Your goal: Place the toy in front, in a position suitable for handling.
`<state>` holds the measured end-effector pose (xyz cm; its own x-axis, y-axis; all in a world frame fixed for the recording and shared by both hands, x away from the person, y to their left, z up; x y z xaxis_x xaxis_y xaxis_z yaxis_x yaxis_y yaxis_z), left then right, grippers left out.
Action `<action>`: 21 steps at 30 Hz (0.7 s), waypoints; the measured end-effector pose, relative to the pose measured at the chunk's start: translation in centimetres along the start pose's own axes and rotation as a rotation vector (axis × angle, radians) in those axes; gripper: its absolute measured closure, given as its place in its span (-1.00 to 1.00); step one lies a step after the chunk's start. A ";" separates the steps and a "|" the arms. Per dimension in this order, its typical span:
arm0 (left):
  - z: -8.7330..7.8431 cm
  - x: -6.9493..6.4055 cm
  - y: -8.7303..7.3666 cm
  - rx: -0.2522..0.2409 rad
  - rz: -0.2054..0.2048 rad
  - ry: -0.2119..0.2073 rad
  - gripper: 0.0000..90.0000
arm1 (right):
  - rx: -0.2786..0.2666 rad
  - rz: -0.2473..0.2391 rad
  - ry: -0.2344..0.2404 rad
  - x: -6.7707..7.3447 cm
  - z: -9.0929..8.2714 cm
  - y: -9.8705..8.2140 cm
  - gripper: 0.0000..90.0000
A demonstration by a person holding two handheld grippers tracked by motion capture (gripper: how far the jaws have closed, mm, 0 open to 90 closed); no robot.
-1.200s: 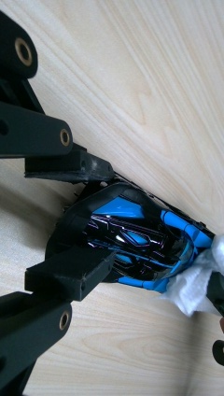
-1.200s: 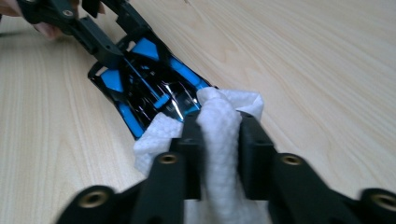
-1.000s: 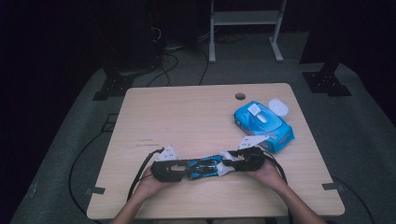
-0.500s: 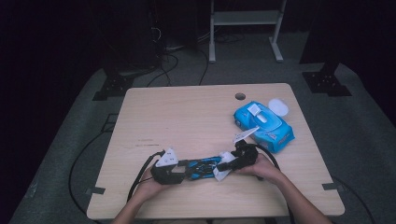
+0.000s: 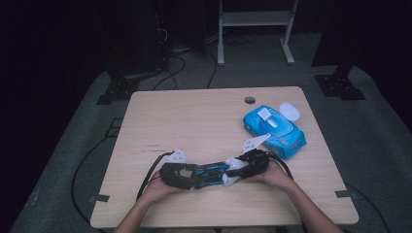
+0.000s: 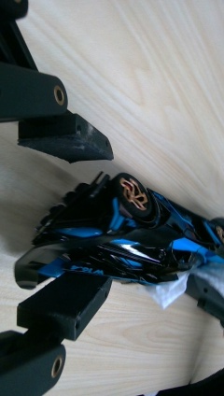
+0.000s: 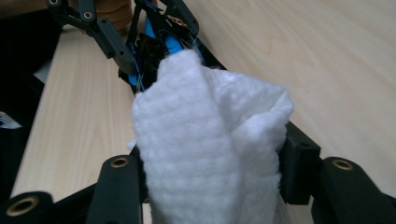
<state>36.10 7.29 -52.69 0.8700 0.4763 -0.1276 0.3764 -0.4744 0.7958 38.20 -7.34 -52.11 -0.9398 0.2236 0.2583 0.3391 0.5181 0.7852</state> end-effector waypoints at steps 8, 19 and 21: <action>0.2 0.6 0.6 -0.020 0.132 0.157 -0.03 | -0.078 -0.058 -0.154 -1.4 -0.7 1.4 0.22; -0.2 -0.5 0.0 -0.034 0.125 0.089 0.08 | -0.037 -0.085 -0.175 -0.1 -1.8 1.0 0.24; -0.2 -0.7 0.1 -0.037 0.130 0.086 0.12 | -0.051 -0.084 -0.180 0.1 -2.4 1.2 0.31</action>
<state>35.45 7.02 -52.43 0.8796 0.4748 0.0281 0.2488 -0.5097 0.8236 38.39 -8.64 -49.76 -0.9405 0.3277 0.0900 0.2532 0.4994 0.8286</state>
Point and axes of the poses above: each handheld gripper's, and its own axes: z roughly forward along the jaws, y roughly out of its top, x roughly to its left, the point moved 10 cm from there along z, roughly forward along the jaws, and after that the axes turned 5 degrees about y, right-handed, at the moved point
